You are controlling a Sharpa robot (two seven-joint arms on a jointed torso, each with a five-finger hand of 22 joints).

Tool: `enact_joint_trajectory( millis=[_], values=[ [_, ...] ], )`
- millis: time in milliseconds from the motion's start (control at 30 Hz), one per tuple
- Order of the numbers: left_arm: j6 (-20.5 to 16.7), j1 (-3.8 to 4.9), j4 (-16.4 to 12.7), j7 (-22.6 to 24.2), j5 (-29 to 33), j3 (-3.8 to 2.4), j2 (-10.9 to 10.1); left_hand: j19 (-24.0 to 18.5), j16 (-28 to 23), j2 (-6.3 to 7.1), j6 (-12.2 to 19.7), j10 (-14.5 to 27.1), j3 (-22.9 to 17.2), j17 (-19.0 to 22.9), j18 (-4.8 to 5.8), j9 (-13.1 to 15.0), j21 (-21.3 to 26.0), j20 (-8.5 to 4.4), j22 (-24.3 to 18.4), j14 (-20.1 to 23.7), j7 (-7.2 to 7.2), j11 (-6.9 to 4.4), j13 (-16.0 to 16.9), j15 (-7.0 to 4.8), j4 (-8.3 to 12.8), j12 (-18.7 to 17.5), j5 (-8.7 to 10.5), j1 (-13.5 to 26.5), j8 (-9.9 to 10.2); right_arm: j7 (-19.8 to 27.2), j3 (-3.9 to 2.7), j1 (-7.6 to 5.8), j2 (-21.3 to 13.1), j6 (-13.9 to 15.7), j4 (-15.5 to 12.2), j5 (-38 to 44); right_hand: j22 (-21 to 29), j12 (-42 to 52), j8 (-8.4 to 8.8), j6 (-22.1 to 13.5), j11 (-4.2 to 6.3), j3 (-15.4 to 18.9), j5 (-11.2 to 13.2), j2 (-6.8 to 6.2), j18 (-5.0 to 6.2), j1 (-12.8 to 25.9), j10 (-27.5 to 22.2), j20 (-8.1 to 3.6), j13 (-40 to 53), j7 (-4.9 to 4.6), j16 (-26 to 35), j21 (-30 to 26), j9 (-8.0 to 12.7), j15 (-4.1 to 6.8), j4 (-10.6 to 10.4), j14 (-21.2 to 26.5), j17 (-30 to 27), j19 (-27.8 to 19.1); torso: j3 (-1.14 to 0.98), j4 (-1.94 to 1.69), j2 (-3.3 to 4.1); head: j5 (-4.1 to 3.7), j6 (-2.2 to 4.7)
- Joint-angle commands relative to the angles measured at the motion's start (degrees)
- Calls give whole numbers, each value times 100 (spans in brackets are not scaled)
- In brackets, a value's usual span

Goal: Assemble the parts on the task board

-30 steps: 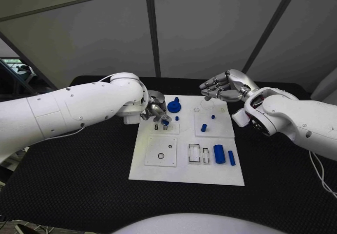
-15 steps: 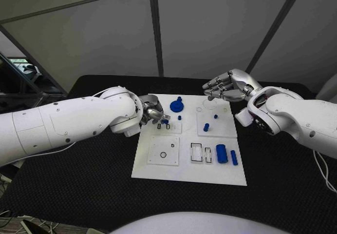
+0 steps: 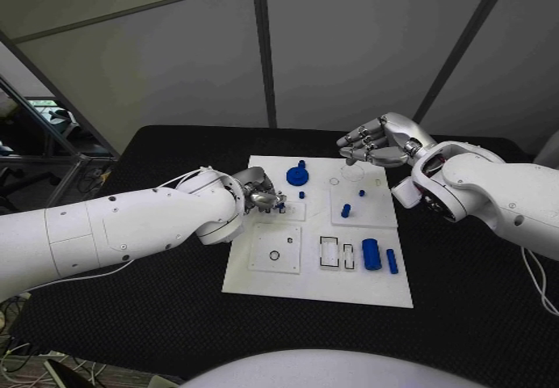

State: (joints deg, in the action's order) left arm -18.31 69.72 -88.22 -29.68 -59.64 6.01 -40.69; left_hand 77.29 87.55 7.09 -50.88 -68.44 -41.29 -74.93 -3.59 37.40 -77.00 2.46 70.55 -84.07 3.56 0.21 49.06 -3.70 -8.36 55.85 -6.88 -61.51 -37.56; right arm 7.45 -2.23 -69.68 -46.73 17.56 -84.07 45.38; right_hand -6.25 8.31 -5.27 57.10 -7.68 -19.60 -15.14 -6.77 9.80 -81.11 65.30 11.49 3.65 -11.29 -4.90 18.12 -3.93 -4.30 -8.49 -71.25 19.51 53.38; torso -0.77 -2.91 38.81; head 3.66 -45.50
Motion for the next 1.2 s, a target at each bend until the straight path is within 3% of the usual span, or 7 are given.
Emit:
enact_joint_trajectory(
  millis=[33, 333, 700, 867, 1200],
  values=[
    [-220, -8, 5, -39, -397, -4, 36, 58, 39, 5, 4, -162, -977, -1262, -89, 9, -27, 0, 10, -506, -33, -113, 4, -37, 932, 37, -27, 47, -24, 31, -5, -11, 13, -79, 13, 22, 10, -26, 23, -4, -13, 10, -28, -9, 65, 62, -31, 53, -5, -42, 28, -26, -6, -37, 0, 8, -7, 1, -10, 9, 4, -3, 2],
    [-68, -18, 36, -60, -483, -6, 70, 96, 63, 17, 11, -191, -1033, -1291, -77, 18, -62, -9, 68, -517, -42, -122, 22, -46, 948, 77, -39, 93, -65, 33, -4, -11, 16, -91, 20, 22, 15, -26, 24, -5, -13, 9, -31, -7, 65, 63, -32, 55, -4, -42, 34, -34, -7, -39, 0, 13, -9, -2, -4, -5, 7, -69, 12],
    [696, -5, 144, -137, -813, -8, 158, 157, 100, 26, 14, -237, -1049, -1334, -56, 33, -125, -18, 166, -534, -52, -131, 64, -54, 970, 144, -47, 142, -116, 33, -4, -10, 37, -101, 26, 22, 17, -26, 25, -5, -14, 8, -32, -6, 65, 64, -32, 56, -4, -42, 38, -38, -7, -40, 0, 16, -11, -3, -7, -11, 14, -94, -42],
    [814, -2, 240, -148, -860, -8, 212, 162, 100, 11, 18, -240, -1054, -1334, -54, 37, -129, -20, 175, -534, -54, -133, 59, -56, 964, 149, -49, 164, -131, 38, -3, -10, 60, -100, 32, 23, 22, -27, 25, -4, -14, 7, -36, -4, 65, 66, -34, 59, -4, -43, 44, -47, -8, -42, 0, 20, -13, -6, 3, 10, 13, -94, -48],
    [894, 0, 368, -153, -877, -9, 323, 182, 117, 14, 23, -253, -1055, -1353, -47, 42, -150, -23, 207, -541, -58, -136, 75, -59, 973, 172, -49, 179, -148, 43, -3, -9, 79, -98, 29, 23, 27, -28, 27, -6, -16, 7, -40, -3, 65, 69, -37, 61, -4, -44, 50, -56, -8, -45, -1, 26, -16, -9, 1, -14, 9, -134, -63]
  ],
)
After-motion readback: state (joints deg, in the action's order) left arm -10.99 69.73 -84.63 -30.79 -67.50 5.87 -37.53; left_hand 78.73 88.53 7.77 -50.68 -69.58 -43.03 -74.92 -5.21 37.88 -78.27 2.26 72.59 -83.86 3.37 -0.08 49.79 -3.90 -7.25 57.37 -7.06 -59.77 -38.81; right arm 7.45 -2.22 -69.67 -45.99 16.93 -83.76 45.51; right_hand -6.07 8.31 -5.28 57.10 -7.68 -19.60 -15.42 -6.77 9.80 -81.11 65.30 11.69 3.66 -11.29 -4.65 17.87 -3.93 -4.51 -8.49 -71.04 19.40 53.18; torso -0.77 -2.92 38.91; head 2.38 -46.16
